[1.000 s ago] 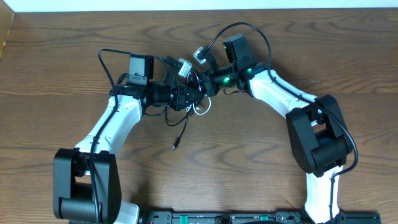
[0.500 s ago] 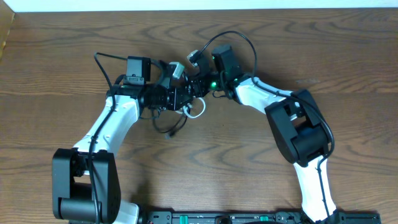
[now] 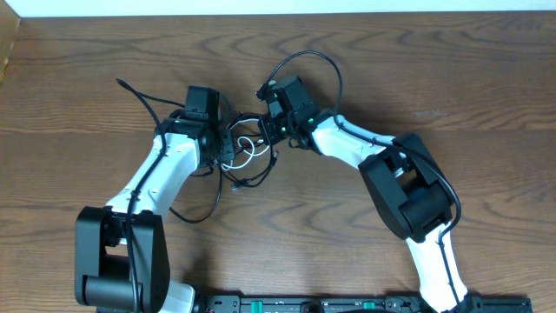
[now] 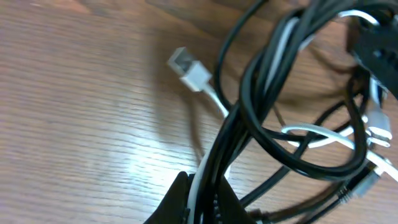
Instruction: Untangle cables
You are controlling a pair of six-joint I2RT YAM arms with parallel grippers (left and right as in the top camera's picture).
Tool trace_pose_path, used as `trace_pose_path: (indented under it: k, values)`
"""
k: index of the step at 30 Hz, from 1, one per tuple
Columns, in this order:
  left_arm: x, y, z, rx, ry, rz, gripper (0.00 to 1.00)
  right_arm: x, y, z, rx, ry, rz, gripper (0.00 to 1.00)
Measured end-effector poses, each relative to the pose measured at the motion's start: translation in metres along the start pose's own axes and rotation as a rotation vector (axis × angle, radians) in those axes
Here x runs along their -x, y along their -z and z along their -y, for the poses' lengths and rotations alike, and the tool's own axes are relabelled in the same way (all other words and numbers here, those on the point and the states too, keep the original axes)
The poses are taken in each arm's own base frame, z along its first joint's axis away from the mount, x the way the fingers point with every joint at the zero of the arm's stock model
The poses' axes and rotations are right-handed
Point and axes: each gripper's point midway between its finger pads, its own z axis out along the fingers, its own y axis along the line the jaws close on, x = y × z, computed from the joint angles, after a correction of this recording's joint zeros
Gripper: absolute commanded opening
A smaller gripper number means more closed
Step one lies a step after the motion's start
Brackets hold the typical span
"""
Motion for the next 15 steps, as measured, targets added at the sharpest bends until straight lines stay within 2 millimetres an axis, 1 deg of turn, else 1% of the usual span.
trace_pose_path:
  k: [6,9,10,11,12,13,14,15]
  values:
    - [0.001,0.0,-0.005,0.035,0.006,0.011,0.08,-0.003,0.005,0.004,-0.041,-0.01,-0.037,0.01]
    - [0.002,0.001,-0.016,0.099,0.017,0.022,0.08,-0.006,0.011,0.006,-0.065,-0.027,-0.091,0.01]
    - [0.001,0.003,-0.026,0.158,0.025,0.022,0.08,-0.005,0.015,0.017,-0.134,-0.029,-0.105,0.01]
    - [-0.002,0.006,-0.044,0.233,0.045,0.014,0.08,-0.008,0.021,0.035,-0.2,-0.045,-0.126,0.01]
    - [-0.002,0.008,-0.056,0.279,0.065,0.015,0.08,-0.009,0.029,0.056,-0.262,-0.067,-0.147,0.01]
    - [0.001,0.01,-0.068,0.321,0.093,0.028,0.08,-0.008,0.042,0.08,-0.344,-0.094,-0.167,0.01]
    - [0.003,0.012,-0.08,0.36,0.124,0.04,0.08,-0.011,0.054,0.103,-0.412,-0.122,-0.199,0.01]
    - [0.004,0.014,-0.091,0.392,0.151,0.048,0.08,-0.012,0.063,0.119,-0.462,-0.138,-0.214,0.01]
